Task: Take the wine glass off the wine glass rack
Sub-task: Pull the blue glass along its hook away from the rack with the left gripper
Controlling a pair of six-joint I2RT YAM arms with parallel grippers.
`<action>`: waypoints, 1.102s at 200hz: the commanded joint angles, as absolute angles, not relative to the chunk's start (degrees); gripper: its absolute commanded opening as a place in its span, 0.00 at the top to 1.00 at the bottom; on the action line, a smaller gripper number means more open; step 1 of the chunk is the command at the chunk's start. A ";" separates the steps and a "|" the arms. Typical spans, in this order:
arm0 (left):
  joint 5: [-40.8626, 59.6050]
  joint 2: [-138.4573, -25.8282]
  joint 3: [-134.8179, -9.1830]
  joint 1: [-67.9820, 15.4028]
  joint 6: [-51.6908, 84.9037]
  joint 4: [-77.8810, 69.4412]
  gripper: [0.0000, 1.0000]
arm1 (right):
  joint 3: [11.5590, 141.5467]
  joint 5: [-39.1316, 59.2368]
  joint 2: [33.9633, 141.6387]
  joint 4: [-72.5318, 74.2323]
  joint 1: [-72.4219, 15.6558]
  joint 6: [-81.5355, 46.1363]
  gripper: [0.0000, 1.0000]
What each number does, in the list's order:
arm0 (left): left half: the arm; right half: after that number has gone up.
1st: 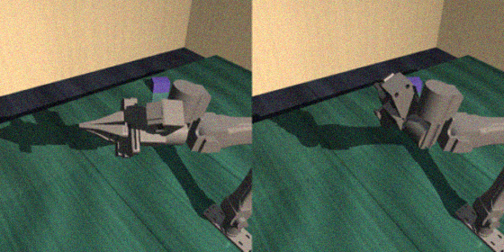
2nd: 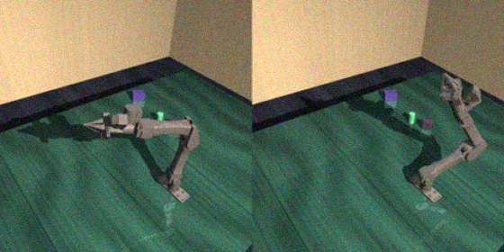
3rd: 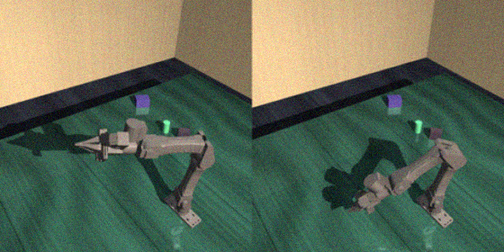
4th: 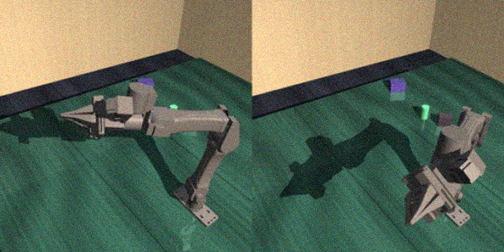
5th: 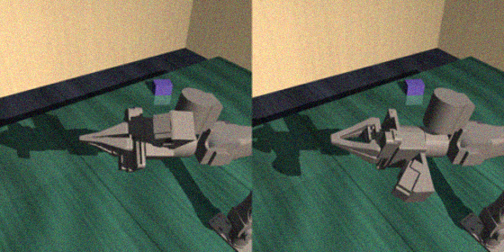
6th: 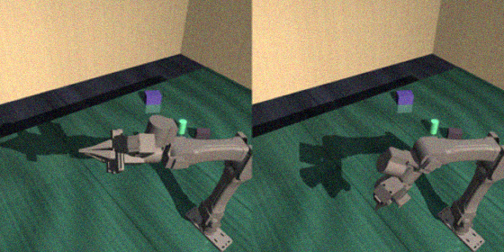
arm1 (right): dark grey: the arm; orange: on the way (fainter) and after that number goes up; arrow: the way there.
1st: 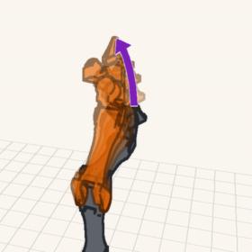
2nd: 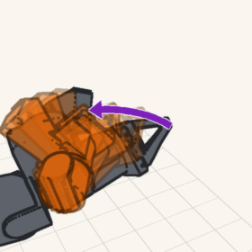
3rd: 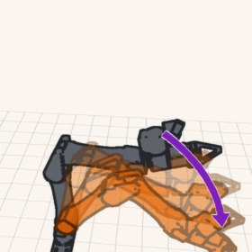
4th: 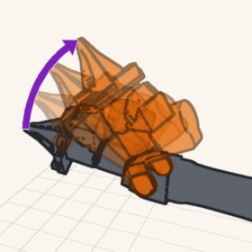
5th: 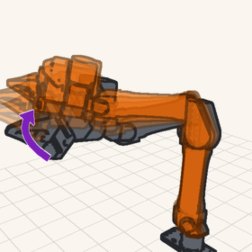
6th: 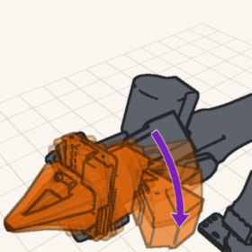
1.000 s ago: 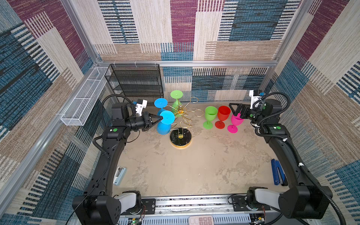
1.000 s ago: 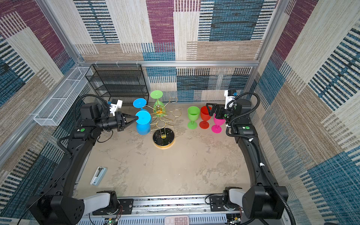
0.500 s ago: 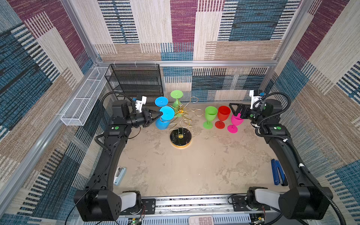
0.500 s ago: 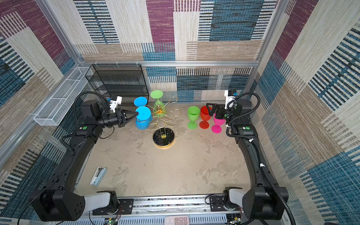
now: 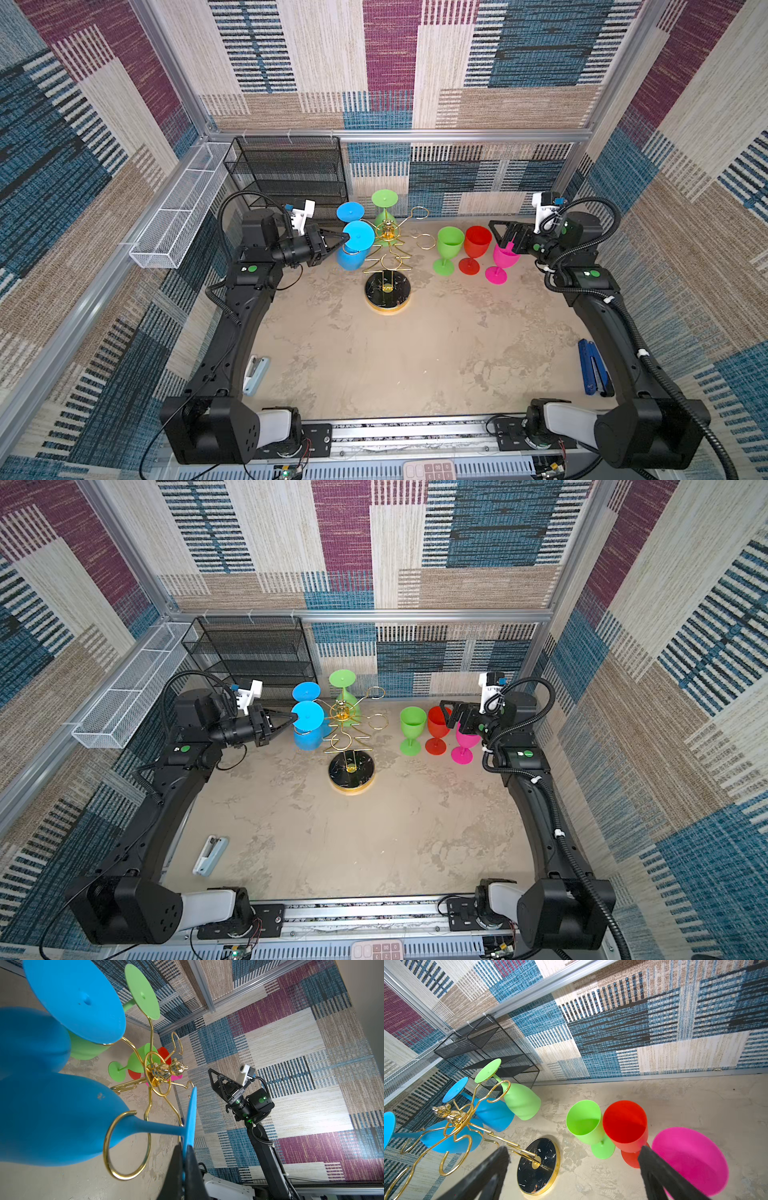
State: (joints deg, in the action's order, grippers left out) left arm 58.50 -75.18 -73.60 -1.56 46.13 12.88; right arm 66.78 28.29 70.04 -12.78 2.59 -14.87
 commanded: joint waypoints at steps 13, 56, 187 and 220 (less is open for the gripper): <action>58.30 -75.54 -73.40 -1.98 45.76 11.03 1.00 | 66.87 27.83 69.61 -11.76 2.50 -14.50 0.01; 55.72 -76.27 -75.49 -2.79 42.44 15.45 1.00 | 66.72 27.69 69.28 -12.01 2.48 -14.41 0.01; 47.34 -76.98 -81.00 -5.05 34.95 26.97 1.00 | 66.53 28.01 69.49 -11.78 2.55 -14.65 0.01; 45.33 -77.52 -82.91 -5.87 33.63 28.69 1.00 | 66.36 28.28 69.45 -11.43 2.55 -14.86 0.01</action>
State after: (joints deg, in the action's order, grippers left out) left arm 47.46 -77.30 -81.43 -5.43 36.32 27.31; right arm 66.50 27.97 69.43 -13.13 2.59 -14.87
